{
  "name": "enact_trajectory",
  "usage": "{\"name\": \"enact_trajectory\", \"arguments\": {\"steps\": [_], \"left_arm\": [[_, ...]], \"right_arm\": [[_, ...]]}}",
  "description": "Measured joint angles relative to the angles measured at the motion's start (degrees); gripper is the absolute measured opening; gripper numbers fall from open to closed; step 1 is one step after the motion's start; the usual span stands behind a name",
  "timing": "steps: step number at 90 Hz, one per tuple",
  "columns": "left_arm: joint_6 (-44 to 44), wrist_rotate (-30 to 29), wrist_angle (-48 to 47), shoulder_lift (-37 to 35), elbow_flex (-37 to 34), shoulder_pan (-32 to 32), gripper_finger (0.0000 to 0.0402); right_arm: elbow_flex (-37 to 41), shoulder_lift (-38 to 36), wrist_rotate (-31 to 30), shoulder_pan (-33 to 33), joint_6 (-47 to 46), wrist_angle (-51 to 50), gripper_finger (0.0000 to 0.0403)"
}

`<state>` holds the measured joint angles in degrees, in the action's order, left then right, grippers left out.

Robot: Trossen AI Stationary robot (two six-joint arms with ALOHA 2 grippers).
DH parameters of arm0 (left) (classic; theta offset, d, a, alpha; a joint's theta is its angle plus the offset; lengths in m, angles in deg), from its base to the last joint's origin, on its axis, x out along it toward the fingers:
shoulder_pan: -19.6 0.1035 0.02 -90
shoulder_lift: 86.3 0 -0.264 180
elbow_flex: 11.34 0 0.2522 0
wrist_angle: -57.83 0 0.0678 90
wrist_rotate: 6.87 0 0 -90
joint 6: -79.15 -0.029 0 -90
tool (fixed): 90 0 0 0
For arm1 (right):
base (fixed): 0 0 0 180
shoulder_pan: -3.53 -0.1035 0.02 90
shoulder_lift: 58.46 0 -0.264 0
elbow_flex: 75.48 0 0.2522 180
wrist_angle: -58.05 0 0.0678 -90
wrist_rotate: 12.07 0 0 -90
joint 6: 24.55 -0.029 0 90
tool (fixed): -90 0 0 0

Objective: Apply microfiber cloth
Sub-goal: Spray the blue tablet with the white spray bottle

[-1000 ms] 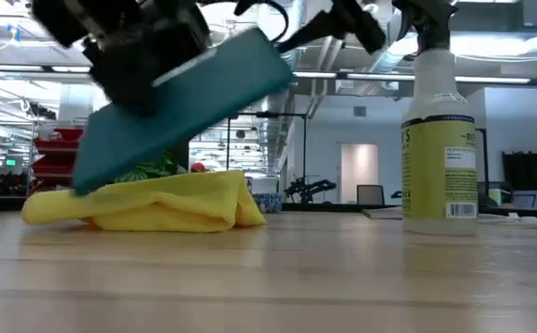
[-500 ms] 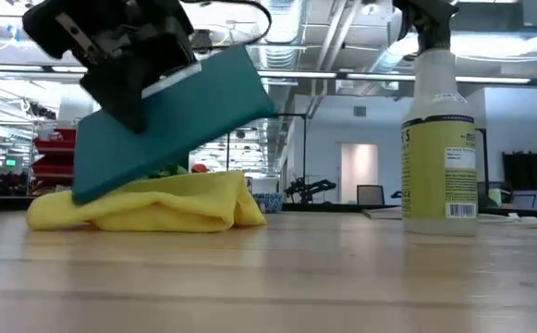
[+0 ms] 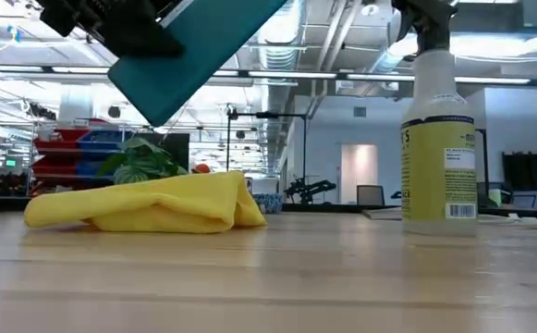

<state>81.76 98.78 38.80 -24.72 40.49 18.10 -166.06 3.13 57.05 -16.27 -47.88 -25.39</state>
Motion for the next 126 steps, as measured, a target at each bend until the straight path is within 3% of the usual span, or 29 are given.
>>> {"name": "enact_trajectory", "arguments": {"steps": [11,27,50,76,84,98,103,111,126], "left_arm": [[0.22,-0.94,-0.30,0.50,0.00,-0.28,0.0007],[0.35,-1.76,-0.40,1.07,-0.02,-1.10,0.0008],[0.27,-1.74,-0.06,1.44,0.02,-2.60,0.0008],[0.10,-2.65,-0.21,1.44,0.02,-3.06,0.0008],[0.16,-2.72,-0.21,1.44,0.02,-3.03,0.0008],[0.18,-2.72,-0.25,1.44,0.02,-3.03,0.0009],[0.18,-2.73,-0.28,1.44,0.02,-3.03,0.0009],[0.21,-3.08,-0.27,1.44,0.02,-3.03,0.0009],[0.87,-8.03,-0.25,1.44,0.02,-4.38,0.0009]], "right_arm": [[8.79,0.07,1.68,-2.00,-4.10,1.81,0.0260],[19.41,-0.05,0.96,-2.31,-2.13,18.12,0.0259],[26.61,-1.02,-2.17,-1.87,0.23,32.86,0.0259],[28.78,-1.64,-1.77,-1.85,4.06,45.19,0.0251],[28.78,-1.56,-1.76,-1.85,3.93,45.75,0.0217],[28.78,-1.56,-1.75,-1.96,2.44,45.95,0.0115],[28.78,-1.56,-1.89,-2.21,1.14,46.14,0.0105],[28.35,-1.48,-4.30,-4.03,-3.25,45.97,0.0105],[23.57,1.06,-14.22,-11.03,-15.27,42.81,0.0105]]}}
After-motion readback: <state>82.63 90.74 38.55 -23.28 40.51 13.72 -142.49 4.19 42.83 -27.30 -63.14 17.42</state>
